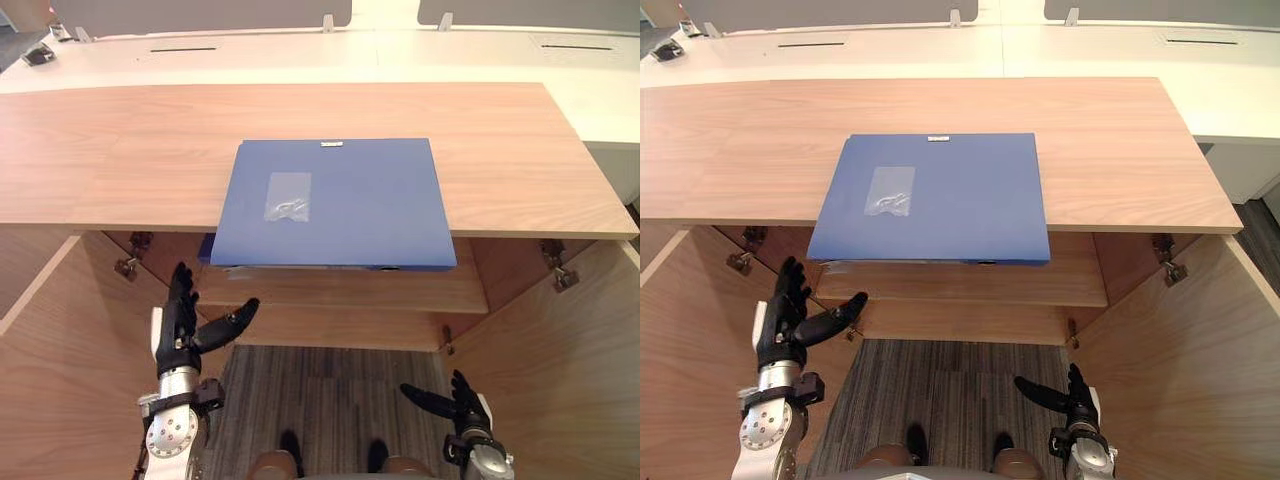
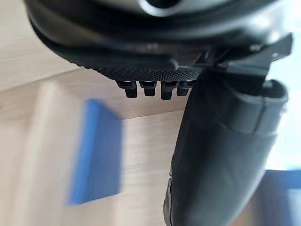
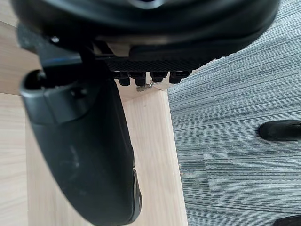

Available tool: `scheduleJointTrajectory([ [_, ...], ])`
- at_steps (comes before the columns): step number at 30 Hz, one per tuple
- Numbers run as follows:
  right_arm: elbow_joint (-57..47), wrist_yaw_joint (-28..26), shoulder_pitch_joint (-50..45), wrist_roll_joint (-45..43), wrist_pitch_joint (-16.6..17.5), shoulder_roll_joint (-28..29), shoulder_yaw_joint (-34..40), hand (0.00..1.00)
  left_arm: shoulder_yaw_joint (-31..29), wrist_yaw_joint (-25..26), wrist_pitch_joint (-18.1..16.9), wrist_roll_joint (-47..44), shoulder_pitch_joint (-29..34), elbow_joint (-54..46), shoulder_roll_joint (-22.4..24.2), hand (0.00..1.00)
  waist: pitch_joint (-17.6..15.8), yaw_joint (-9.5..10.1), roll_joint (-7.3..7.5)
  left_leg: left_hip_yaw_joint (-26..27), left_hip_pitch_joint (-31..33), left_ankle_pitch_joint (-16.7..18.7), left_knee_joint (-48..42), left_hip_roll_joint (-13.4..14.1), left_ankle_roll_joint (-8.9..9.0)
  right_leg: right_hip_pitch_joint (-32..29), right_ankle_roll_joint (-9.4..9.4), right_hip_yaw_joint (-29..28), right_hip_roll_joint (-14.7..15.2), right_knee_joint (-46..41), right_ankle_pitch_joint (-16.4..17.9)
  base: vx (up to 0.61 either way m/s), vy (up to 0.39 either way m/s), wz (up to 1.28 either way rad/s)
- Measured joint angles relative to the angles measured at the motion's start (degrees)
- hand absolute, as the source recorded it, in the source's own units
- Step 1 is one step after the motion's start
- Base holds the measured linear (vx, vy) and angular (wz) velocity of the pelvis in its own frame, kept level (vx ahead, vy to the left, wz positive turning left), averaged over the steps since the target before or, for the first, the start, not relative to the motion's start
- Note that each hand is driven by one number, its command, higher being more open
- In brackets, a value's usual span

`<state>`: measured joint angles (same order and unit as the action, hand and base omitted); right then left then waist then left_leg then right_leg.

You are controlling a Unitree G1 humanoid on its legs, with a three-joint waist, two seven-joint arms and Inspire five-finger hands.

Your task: Walk over to the cabinet, pick up the folder, carry it to the office cabinet, place the folder inside the office cabinet, then close the office cabinet door

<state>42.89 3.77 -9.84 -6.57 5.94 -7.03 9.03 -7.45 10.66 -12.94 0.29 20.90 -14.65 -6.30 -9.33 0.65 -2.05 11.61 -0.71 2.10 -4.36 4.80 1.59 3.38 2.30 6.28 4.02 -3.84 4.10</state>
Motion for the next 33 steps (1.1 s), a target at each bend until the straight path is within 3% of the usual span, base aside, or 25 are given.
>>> scheduleJointTrajectory([
  [7, 1.37, 0.10, -1.19, 2.33, 0.17, -1.64, -3.41, 1.00, 1.71, 2.34, -4.18, 14.76, 0.33, -10.99, -10.81, 1.00, 1.48, -0.04, -0.36, -0.18, -1.29, -0.01, 0.13, -0.04, 0.01, 1.50, -0.01, 0.00, -0.31, 0.31, -0.01, -0.01, -0.005, 0.01],
  [11, 1.41, 0.12, -1.61, 2.48, 0.64, -1.85, -4.70, 1.00, 3.26, 2.58, -4.38, 20.59, 0.31, -11.20, -13.04, 1.00, 2.57, -0.15, -0.32, -0.08, -1.58, -0.01, 0.14, -0.01, 0.01, 1.69, -0.05, -0.19, -0.37, 0.31, -0.04, 0.00, -0.002, -0.01],
  [15, 1.82, -0.18, -1.86, 3.44, 0.73, -1.95, -5.16, 1.00, 6.11, 1.78, -4.35, 23.71, -1.38, -11.16, -18.60, 1.00, 3.26, -0.14, -0.21, 0.40, -2.53, -0.06, 0.51, 0.03, 0.09, 2.16, -0.09, -0.99, -0.47, 0.31, -0.06, -0.03, -0.004, -0.08],
  [16, 1.83, -0.35, -1.88, 3.48, 0.73, -2.13, -5.57, 1.00, 7.50, 1.04, -4.35, 24.70, -3.05, -11.04, -21.26, 1.00, 3.30, -0.16, -0.17, 0.89, -3.12, -0.36, 1.36, 0.00, 0.16, 2.14, -0.13, -1.53, -0.51, 0.31, -0.13, -0.04, 0.002, -0.13],
  [21, 1.83, -1.43, -2.03, 3.16, 0.72, -2.11, -6.44, 1.00, 10.20, -0.17, -4.33, 28.83, -8.69, -7.97, -24.85, 1.00, 4.45, -1.44, -0.14, 2.68, -4.07, -1.29, 3.60, -0.09, 0.11, 1.40, -0.07, -3.19, -0.71, 0.78, -0.71, -0.01, 0.004, -0.20],
  [22, 1.82, -1.44, -2.05, 2.85, 0.72, -2.12, -6.57, 1.00, 10.71, -0.21, -4.15, 30.15, -9.79, -7.18, -25.14, 0.00, 4.48, -1.72, -0.08, 3.19, -4.46, -1.30, 3.89, -0.08, 0.10, 1.34, -0.05, -3.73, -0.78, 0.78, -0.74, 0.03, 0.005, -0.19],
  [33, 1.03, -1.76, -2.03, 1.08, 0.73, -1.94, -6.55, 1.00, 13.47, -0.56, -2.01, 41.48, -16.36, -4.79, -26.71, 0.00, 5.23, -2.14, 1.15, 5.80, -5.86, -1.28, 5.38, -0.14, 0.09, 0.59, -0.09, -6.59, -1.05, 0.79, -0.90, 0.02, -0.001, -0.14],
])
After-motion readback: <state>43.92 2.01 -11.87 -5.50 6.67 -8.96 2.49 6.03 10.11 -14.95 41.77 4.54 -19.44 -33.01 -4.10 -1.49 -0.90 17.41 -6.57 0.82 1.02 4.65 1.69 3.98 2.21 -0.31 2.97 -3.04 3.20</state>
